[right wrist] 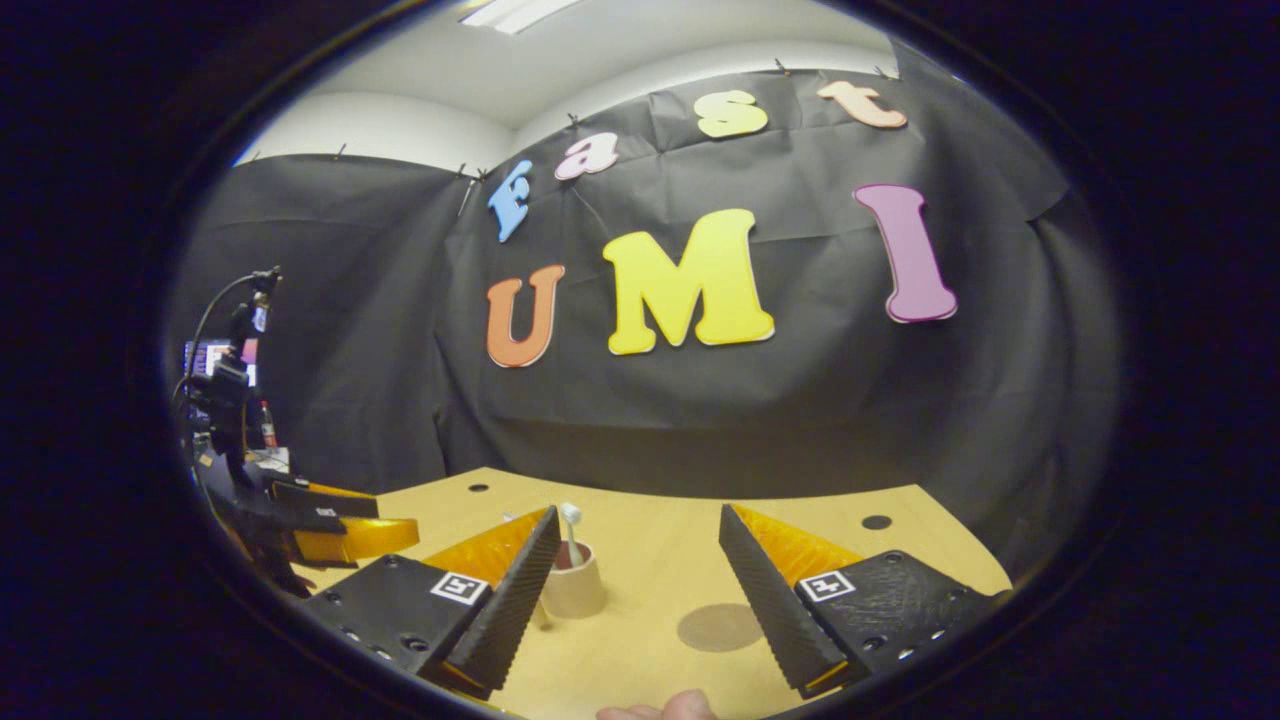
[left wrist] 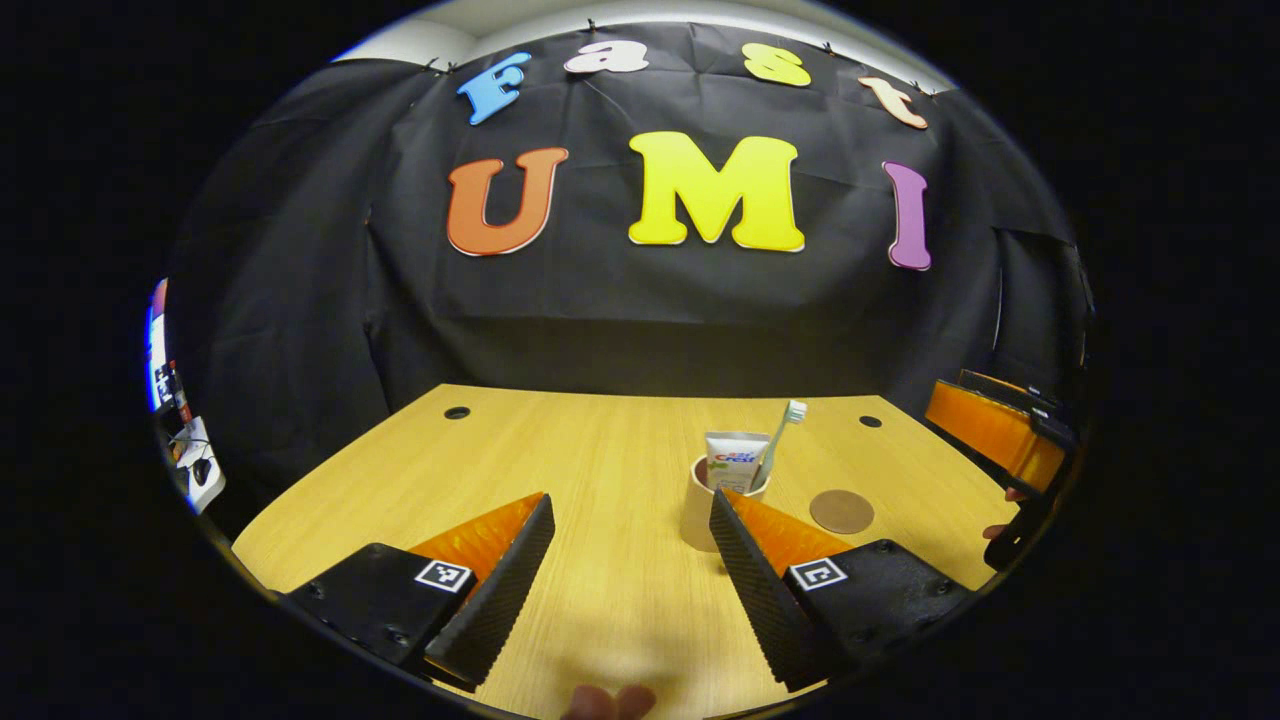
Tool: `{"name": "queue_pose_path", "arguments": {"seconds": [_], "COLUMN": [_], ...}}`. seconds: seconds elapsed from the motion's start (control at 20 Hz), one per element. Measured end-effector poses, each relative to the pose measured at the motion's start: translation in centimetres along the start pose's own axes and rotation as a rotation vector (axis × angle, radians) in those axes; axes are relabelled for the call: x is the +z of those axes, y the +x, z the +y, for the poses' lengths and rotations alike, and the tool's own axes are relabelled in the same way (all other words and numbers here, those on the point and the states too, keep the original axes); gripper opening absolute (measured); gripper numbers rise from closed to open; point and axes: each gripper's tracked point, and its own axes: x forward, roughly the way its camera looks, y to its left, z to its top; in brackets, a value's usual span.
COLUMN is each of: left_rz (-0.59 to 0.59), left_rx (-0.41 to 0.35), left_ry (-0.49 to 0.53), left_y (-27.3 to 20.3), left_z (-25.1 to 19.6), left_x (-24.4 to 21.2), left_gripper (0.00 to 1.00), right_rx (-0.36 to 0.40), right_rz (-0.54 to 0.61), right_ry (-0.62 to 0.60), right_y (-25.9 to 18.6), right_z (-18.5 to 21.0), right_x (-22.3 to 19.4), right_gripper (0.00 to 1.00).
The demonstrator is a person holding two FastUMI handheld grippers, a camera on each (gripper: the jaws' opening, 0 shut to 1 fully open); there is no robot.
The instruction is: Put the toothbrush and toothpaste on the desktop into the cup, then pick up the cup and place it on the coaster on the desktop.
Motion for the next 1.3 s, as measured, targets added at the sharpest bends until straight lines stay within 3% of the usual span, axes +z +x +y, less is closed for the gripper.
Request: {"name": "queue_pose_path", "arguments": {"seconds": [0.3, 0.6, 0.65, 1.05, 1.1, 1.15, 1.3], "left_rz": [0.174, 0.464, 0.527, 0.768, 0.784, 0.802, 0.858], "left_rx": [-0.080, -0.194, -0.215, -0.192, -0.190, -0.189, -0.169], "left_ry": [0.031, -0.001, -0.008, 0.113, 0.116, 0.116, 0.112], "left_y": [2.4, 4.7, 5.1, 7.6, 7.9, 8.2, 8.9], "left_z": [-2.4, -3.8, -3.9, -3.6, -3.8, -4.0, -4.1], "left_x": [-0.2, -1.3, -1.8, -3.2, -3.4, -3.6, -4.0], "left_gripper": [0.99, 0.99, 0.99, 0.99, 0.92, 0.99, 0.99], "right_rx": [-0.013, -0.002, -0.003, -0.103, -0.110, -0.113, -0.111], "right_rz": [0.105, 0.200, 0.210, 0.213, 0.217, 0.221, 0.238], "right_ry": [-0.057, 0.039, 0.063, 0.117, 0.131, 0.146, 0.185], "right_y": [-9.7, -14.4, -14.8, -17.4, -17.5, -17.6, -17.6], "right_z": [-4.1, -5.8, -6.1, -10.3, -10.7, -10.8, -11.0], "right_x": [-4.3, -6.7, -6.9, -7.9, -8.1, -8.4, -9.3], "right_gripper": [0.92, 0.96, 0.92, 0.95, 0.95, 0.95, 0.95]}}
